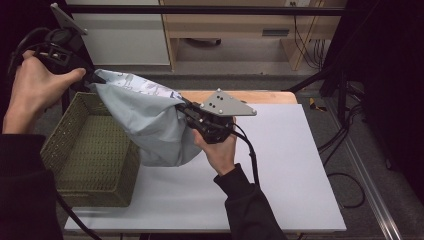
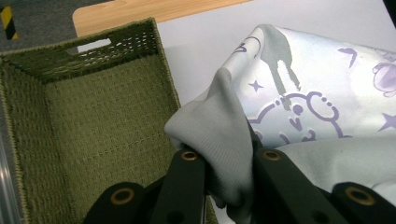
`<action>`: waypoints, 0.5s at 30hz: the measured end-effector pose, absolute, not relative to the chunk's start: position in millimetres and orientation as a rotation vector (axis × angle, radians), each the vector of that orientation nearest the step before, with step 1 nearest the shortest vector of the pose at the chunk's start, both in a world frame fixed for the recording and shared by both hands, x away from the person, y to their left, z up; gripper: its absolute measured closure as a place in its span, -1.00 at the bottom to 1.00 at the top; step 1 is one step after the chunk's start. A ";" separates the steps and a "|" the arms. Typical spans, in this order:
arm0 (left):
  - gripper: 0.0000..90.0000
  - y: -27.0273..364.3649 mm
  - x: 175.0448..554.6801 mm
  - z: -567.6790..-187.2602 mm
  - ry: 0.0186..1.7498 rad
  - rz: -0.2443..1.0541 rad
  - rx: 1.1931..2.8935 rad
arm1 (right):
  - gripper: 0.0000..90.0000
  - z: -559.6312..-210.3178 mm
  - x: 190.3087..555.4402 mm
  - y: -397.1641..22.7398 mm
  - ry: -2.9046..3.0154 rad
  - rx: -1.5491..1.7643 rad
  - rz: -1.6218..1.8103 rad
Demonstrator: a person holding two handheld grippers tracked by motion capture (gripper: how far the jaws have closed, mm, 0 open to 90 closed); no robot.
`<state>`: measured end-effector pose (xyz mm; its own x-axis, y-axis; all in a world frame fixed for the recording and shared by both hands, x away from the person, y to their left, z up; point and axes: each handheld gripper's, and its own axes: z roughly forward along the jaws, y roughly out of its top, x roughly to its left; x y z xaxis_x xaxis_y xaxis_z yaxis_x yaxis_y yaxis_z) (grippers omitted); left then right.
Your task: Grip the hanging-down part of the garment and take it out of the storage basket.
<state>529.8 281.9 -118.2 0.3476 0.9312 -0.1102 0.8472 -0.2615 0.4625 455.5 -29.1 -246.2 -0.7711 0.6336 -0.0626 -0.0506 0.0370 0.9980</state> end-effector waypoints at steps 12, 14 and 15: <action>0.89 276.9 531.1 -126.8 1.550 0.246 2.206 | 0.94 -317.2 461.9 -20.2 2.029 0.669 1.759; 0.89 274.6 532.1 -128.4 1.550 0.247 2.213 | 0.94 -331.2 463.6 -14.9 2.063 0.685 1.751; 0.89 273.5 532.6 -129.3 1.548 0.244 2.219 | 0.94 -339.0 464.6 -11.8 2.081 0.695 1.746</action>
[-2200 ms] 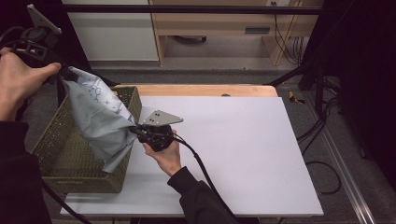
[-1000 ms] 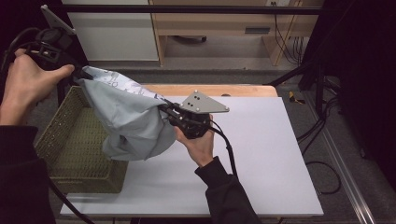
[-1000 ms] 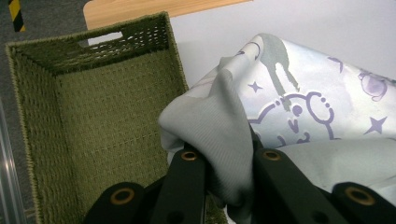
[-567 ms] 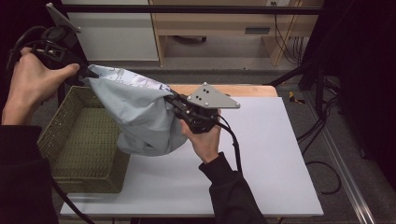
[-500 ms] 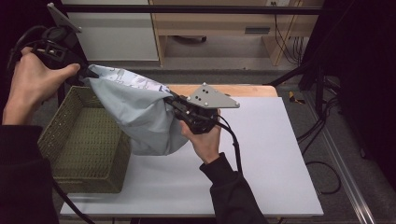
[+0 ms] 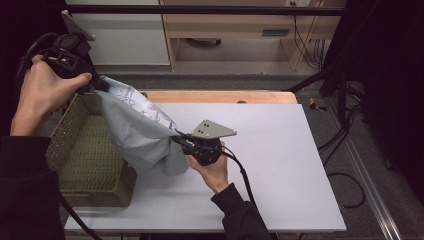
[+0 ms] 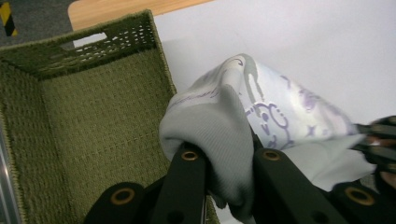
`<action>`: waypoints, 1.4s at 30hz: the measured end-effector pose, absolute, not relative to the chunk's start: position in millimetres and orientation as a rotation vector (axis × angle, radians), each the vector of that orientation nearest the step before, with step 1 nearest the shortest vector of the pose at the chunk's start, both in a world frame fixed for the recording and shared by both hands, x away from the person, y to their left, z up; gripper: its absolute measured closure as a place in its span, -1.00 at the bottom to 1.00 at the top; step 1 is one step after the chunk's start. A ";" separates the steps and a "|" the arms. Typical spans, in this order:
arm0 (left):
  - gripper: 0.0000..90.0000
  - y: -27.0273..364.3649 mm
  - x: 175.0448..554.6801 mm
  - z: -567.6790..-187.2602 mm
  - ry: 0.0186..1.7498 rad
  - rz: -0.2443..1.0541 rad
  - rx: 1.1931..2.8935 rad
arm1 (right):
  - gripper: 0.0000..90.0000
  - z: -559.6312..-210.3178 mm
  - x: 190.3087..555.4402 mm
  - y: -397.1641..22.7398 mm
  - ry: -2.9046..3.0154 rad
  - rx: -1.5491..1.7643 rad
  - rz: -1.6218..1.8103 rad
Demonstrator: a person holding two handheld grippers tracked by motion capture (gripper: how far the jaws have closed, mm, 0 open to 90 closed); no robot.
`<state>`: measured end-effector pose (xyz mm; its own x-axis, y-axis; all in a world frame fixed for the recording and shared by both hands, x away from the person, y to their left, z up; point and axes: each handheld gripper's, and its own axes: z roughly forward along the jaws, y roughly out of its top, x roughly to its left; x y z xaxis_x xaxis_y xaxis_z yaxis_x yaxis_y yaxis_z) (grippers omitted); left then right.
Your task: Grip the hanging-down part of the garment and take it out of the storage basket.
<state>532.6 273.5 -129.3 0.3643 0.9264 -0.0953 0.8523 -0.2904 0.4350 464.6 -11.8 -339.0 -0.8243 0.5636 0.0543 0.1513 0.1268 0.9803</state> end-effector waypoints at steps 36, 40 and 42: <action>0.89 275.3 539.5 -148.1 1.571 0.222 2.241 | -0.95 -376.3 432.3 -141.6 1.886 0.982 1.624; 0.89 275.9 539.4 -149.1 1.570 0.221 2.236 | -0.99 -382.9 423.7 -158.5 1.860 0.987 1.599; 0.89 276.3 539.3 -149.2 1.571 0.222 2.235 | -0.99 -386.7 418.0 -165.6 1.852 0.981 1.587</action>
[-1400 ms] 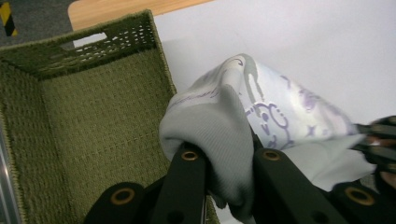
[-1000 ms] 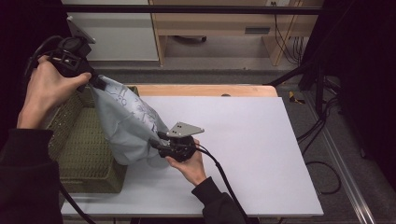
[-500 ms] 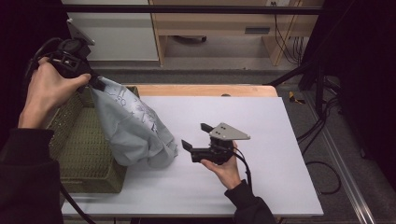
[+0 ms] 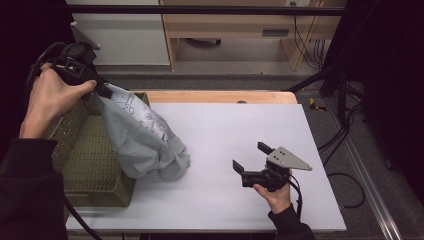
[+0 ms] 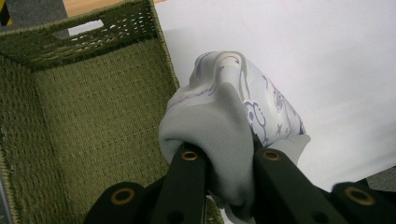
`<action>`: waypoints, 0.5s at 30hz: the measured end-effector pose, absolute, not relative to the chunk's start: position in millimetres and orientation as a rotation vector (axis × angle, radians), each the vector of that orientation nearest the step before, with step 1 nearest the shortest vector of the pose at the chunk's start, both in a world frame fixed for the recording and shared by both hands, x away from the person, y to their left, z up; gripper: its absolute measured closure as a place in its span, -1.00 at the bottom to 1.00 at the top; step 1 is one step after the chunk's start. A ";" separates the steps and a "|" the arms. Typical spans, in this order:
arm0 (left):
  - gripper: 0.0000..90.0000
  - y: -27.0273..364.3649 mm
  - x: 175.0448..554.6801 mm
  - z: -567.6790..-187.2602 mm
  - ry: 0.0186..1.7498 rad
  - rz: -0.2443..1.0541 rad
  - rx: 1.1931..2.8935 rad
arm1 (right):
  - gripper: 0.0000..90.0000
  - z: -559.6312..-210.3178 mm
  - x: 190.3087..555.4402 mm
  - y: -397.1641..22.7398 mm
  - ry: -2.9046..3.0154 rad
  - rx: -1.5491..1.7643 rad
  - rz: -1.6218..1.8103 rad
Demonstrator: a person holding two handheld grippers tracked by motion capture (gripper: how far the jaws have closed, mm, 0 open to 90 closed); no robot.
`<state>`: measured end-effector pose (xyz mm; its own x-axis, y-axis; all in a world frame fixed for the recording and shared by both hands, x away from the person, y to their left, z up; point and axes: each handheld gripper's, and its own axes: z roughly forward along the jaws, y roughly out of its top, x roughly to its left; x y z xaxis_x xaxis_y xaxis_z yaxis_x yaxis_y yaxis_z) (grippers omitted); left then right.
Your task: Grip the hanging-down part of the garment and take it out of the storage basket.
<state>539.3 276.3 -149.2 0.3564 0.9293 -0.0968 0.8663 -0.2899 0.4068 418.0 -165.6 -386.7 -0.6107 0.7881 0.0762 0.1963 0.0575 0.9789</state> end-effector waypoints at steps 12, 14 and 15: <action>0.89 280.0 539.6 -150.5 1.577 0.213 2.226 | -1.00 -410.5 392.9 -201.7 1.757 1.073 1.551; 0.89 281.2 539.8 -150.6 1.576 0.209 2.225 | -1.00 -412.6 389.9 -204.1 1.738 1.080 1.554; 0.89 281.3 539.8 -150.7 1.575 0.210 2.223 | -1.00 -413.7 388.3 -204.3 1.731 1.081 1.558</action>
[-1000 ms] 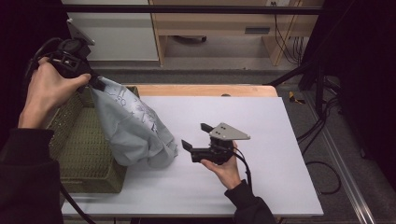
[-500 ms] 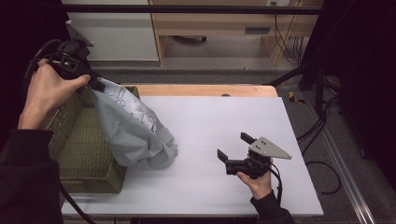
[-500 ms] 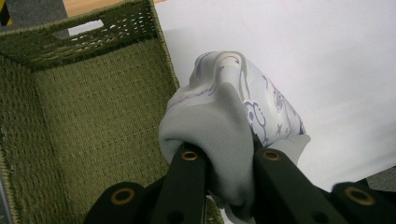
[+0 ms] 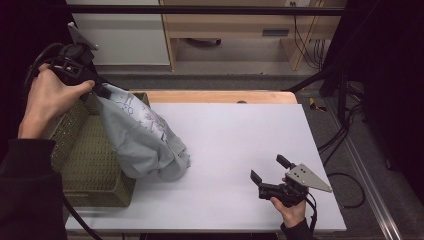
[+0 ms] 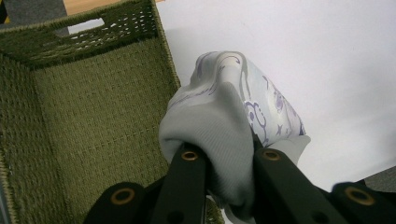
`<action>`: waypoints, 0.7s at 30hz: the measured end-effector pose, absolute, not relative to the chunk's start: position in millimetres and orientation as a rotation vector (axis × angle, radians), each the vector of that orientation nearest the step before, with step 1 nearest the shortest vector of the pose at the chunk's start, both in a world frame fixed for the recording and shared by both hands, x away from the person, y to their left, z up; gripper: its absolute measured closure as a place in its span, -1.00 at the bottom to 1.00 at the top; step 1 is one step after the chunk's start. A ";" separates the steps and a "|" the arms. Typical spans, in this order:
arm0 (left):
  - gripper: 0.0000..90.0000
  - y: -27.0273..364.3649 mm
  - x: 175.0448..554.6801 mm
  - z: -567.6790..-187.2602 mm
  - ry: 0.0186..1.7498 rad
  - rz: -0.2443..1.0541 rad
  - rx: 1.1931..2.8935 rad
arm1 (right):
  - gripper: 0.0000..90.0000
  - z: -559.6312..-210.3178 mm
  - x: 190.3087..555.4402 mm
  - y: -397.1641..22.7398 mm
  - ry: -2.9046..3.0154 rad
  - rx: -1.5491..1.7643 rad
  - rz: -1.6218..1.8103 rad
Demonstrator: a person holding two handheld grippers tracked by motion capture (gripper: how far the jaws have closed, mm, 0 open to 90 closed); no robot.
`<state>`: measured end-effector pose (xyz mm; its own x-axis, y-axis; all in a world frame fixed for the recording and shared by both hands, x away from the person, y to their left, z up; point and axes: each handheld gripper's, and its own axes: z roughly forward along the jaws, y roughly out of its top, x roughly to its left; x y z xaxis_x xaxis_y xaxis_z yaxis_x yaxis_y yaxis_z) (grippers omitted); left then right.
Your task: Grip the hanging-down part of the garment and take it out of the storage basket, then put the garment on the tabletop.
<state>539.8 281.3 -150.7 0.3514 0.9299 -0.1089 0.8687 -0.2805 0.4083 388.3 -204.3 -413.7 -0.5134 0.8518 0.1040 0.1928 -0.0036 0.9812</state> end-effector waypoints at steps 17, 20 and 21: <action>0.89 272.8 539.9 -150.5 1.569 0.212 2.227 | -1.00 -429.3 383.1 -208.8 1.743 1.112 1.550; 0.89 264.7 539.7 -149.0 1.548 0.208 2.238 | -1.00 -431.1 383.8 -210.1 1.749 1.121 1.545; 0.89 262.0 540.0 -148.9 1.542 0.206 2.245 | -1.00 -431.2 383.6 -210.2 1.751 1.127 1.545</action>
